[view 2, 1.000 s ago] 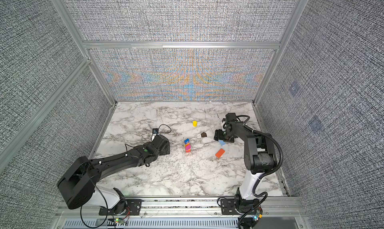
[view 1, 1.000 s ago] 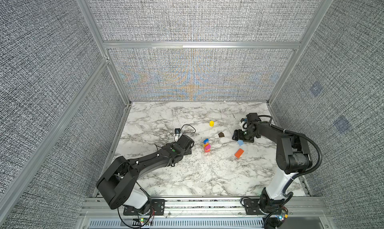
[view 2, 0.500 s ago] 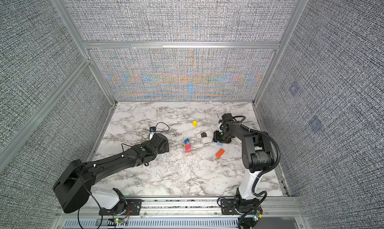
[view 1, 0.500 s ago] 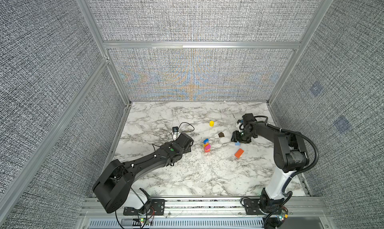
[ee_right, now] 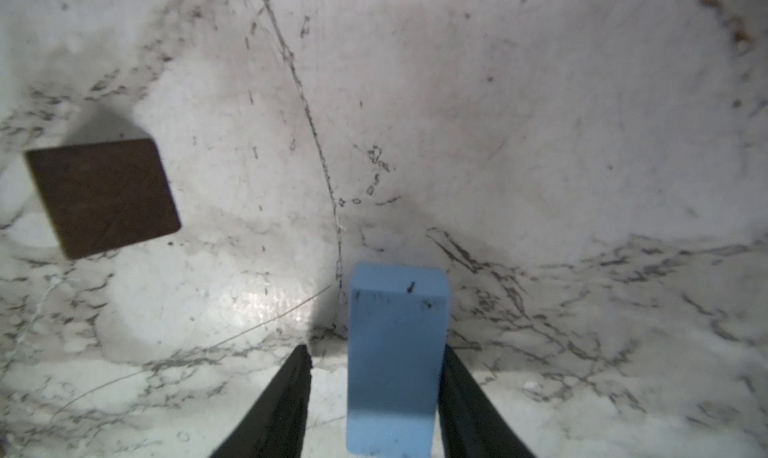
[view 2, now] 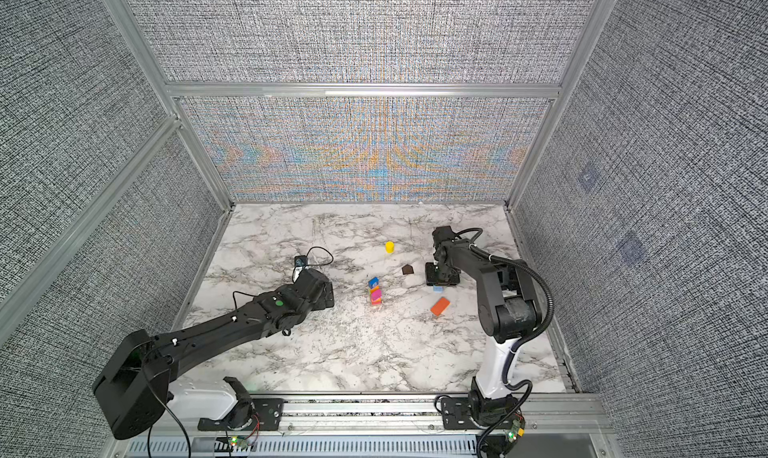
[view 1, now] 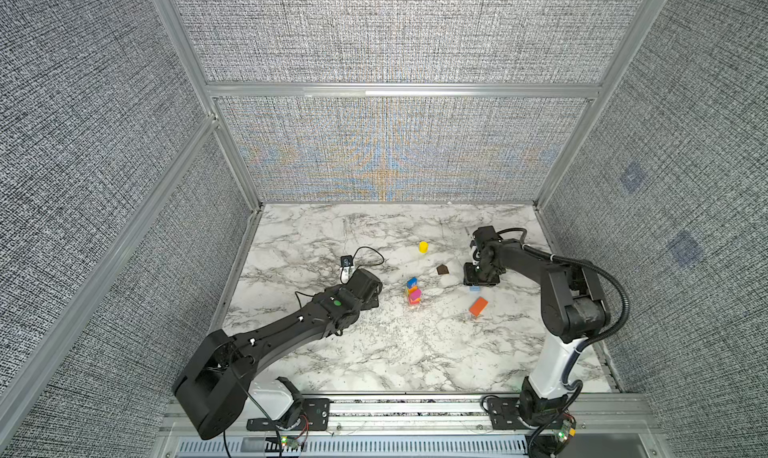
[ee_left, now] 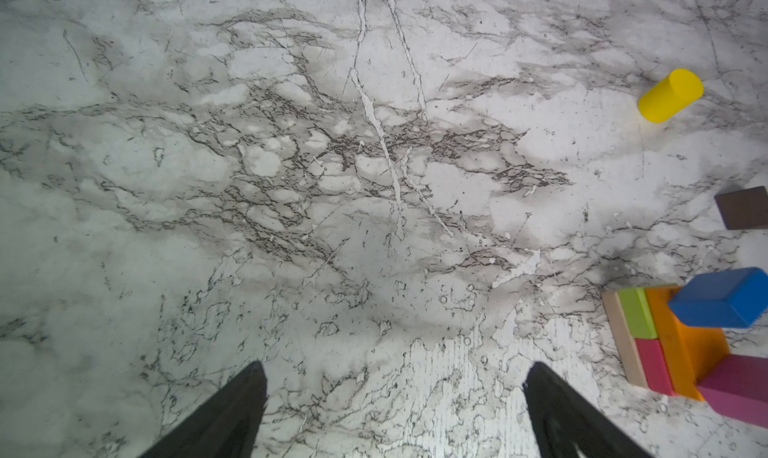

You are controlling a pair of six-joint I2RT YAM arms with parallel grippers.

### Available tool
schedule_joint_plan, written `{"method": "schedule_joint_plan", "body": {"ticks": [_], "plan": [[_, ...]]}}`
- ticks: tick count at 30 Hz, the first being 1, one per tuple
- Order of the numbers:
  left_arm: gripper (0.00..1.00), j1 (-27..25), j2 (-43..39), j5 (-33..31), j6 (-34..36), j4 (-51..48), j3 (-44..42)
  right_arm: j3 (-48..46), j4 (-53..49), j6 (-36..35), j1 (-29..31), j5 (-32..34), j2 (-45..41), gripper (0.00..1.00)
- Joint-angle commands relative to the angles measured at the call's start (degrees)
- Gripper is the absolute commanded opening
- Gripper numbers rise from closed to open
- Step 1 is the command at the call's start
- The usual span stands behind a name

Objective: Build the wood block tower
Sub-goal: 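Lower the right gripper and close it on the light-blue bar, then lift the light-blue bar with the right gripper and carry it over the stack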

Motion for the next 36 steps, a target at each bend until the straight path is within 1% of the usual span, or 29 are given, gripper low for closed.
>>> {"method": "schedule_joint_plan", "body": {"ticks": [1, 6, 11, 19, 27, 32, 36], "plan": [[0.99, 0.06, 0.63, -0.22, 0.34, -0.39, 0.46, 0.5, -3.69, 1.23, 0.68, 3.8, 0.17, 0.46], [0.99, 0.06, 0.87, -0.6, 0.51, -0.98, 1.07, 0.78, -4.24, 2.13, 1.62, 5.45, 0.19, 0.42], [0.99, 0.06, -0.79, -0.89, 0.25, -1.79, 0.21, 0.61, -4.52, 2.87, 2.52, 6.91, 0.04, 0.35], [0.99, 0.06, -3.51, -1.5, 0.07, -2.74, -1.67, 1.56, -6.14, 3.35, 3.41, 6.82, -0.53, 0.29], [0.99, 0.13, -4.3, -2.02, 0.43, -3.37, -1.74, 2.01, -8.55, 3.07, 4.37, 4.99, -4.07, 0.27], [0.99, 0.12, -3.7, -2.2, 0.82, -3.29, -1.19, 2.34, -10.78, 3.32, 5.39, 2.2, -6.8, 0.27], [0.99, 0.48, -2.31, -1.97, 1.55, -3.07, 0.25, 2.45, -13.09, 2.98, 7.18, 2.37, -9.01, 0.27]]}}
